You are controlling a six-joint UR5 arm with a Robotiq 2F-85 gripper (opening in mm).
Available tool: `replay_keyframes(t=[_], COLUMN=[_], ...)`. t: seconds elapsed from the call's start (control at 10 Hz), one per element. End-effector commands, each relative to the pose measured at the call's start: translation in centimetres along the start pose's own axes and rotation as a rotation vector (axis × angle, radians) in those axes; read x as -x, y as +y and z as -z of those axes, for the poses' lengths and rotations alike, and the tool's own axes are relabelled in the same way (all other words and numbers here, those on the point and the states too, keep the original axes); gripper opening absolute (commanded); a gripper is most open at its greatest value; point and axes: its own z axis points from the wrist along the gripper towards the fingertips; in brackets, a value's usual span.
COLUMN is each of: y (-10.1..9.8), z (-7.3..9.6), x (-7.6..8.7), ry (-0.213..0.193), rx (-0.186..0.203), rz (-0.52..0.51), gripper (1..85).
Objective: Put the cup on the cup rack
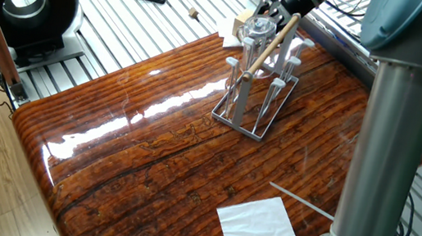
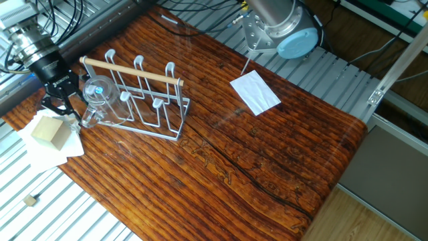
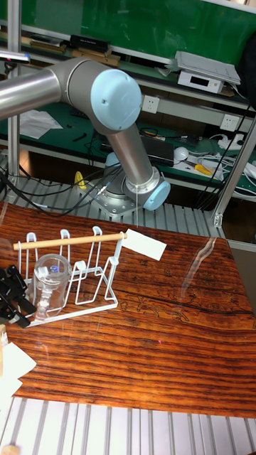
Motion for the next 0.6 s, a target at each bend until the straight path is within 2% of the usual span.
replay_keyframes(t=[0.0, 0.4, 0.5], y=[0.6, 0.6, 0.7], z=[0.5, 0.8, 1.2], x=[-1.0, -2.2, -2.9], ry=[0.049, 0.113, 0.151], rx=[0.019, 0.023, 0.025], rz=[0.021, 0.046, 0.064], gripper=[36.7, 36.3, 36.3])
